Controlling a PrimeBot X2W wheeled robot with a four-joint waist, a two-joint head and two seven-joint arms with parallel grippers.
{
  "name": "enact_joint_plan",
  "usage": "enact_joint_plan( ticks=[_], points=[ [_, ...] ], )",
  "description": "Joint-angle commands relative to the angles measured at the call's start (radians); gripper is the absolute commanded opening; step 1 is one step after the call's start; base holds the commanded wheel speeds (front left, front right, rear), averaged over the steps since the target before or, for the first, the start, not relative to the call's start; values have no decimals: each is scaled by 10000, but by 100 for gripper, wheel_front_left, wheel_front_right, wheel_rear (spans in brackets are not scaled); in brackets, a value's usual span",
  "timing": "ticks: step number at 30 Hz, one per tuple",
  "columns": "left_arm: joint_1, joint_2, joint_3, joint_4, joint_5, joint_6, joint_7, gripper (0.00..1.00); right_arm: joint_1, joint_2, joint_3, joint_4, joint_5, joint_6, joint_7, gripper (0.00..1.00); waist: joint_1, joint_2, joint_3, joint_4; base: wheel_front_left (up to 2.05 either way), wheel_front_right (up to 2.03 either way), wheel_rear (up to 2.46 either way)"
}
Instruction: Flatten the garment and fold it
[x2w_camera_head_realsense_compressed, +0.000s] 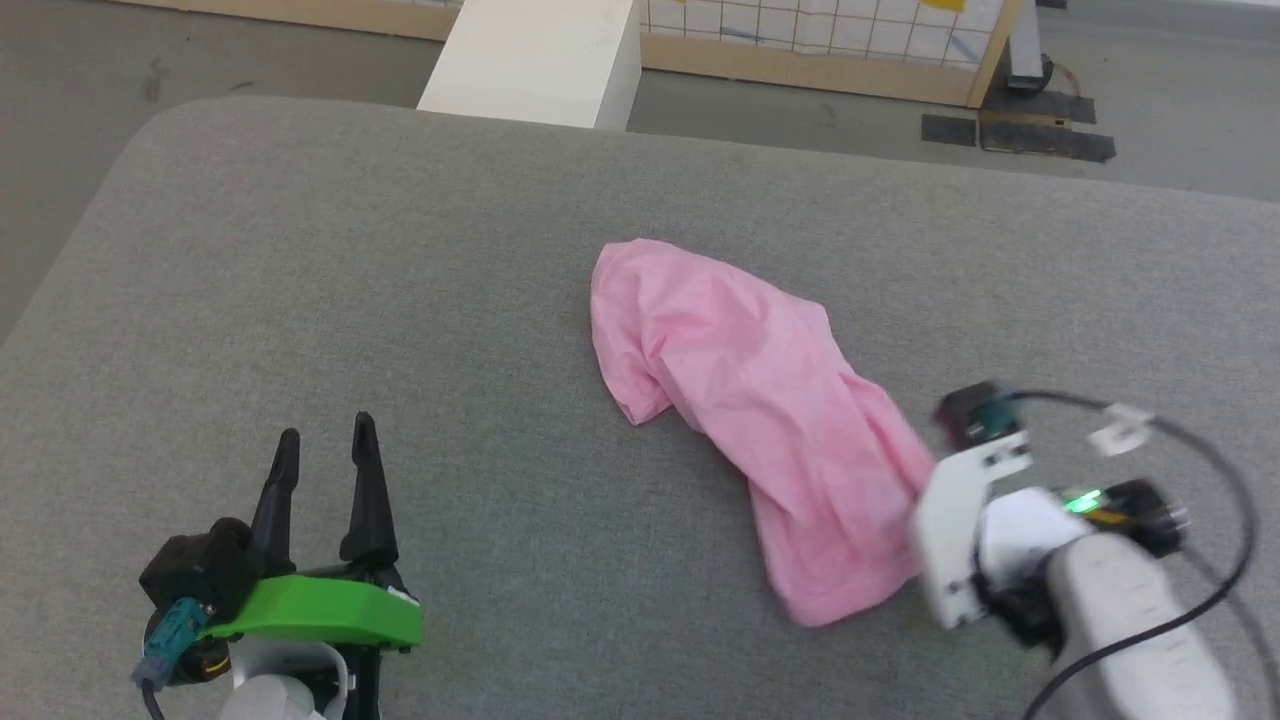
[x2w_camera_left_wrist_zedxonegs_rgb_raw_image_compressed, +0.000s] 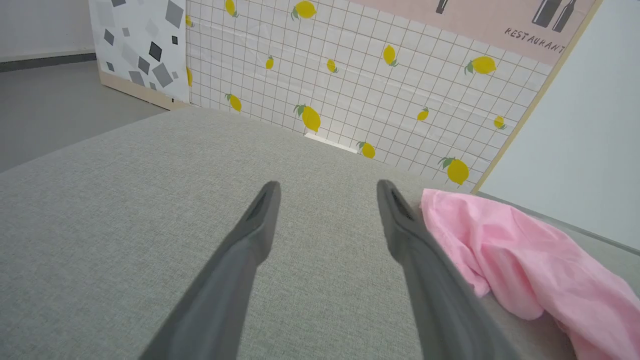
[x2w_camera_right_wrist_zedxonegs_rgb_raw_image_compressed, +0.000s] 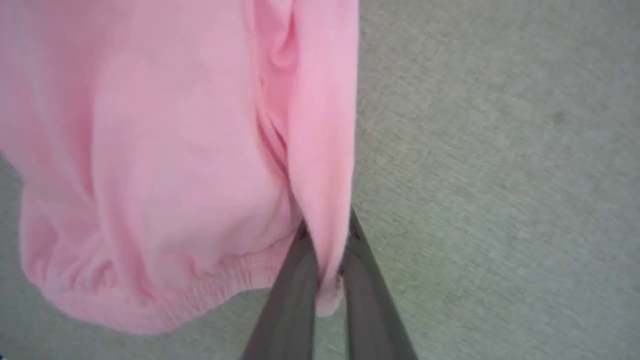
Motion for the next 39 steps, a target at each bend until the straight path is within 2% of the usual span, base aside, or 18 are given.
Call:
enact_joint_plan(
  ticks=[1, 4, 8, 13, 17, 18, 22, 28, 32, 37, 39],
  points=[
    [-226, -62, 47, 11, 35, -85, -47, 100, -364, -369, -307, -95, 88, -15, -46, 0, 0, 82, 84, 59, 0, 0, 0],
    [-344, -94, -15, 101, 43, -162, -47, 100, -1099, -982, -1021, -152, -10, -15, -103, 0, 0, 82, 242, 191, 0, 0, 0],
    [-521, -115, -144, 212, 55, -281, -47, 100, -2286, -1383, -1783, 185, -404, -15, -124, 0, 0, 82, 497, 380, 0, 0, 0],
    [-775, -125, -197, 360, 30, -391, -47, 100, -3469, -1301, -2920, 912, -1387, -15, -682, 0, 0, 82, 793, 645, 0, 0, 0],
    [-870, -129, -139, 447, 26, -450, -47, 100, -4065, -1100, -3712, 1397, -2574, -15, -2036, 0, 0, 82, 885, 726, 0, 0, 0],
    [-884, -130, -130, 480, 33, -464, -47, 100, -4131, -969, -3879, 1606, -2754, -15, -2242, 100, 0, 82, 864, 736, 0, 0, 0],
    [-823, -131, -93, 548, 72, -485, -47, 100, -4317, -644, -4315, 2071, -2944, -15, -3276, 100, 0, 82, 610, 636, 0, 0, 0],
    [-529, -132, -152, 579, 87, -403, -47, 100, -3745, -185, -4490, 1796, -2288, -15, -5364, 100, 0, 82, -25, 231, 0, 0, 0],
    [-250, -132, -236, 549, 133, -306, -47, 100, -2598, 178, -4720, 1093, -1386, -15, -6300, 100, 0, 82, -425, -68, 0, 0, 0],
    [-18, -132, -365, 478, 124, -192, -47, 100, -460, 311, -4493, 77, -456, -15, -6965, 100, 0, 82, -682, -280, 0, 0, 0],
    [64, -133, -386, 441, 65, -154, -47, 100, 543, 317, -4167, -181, 279, -15, -7142, 100, 0, 82, -727, -367, 0, 0, 0]
  ],
)
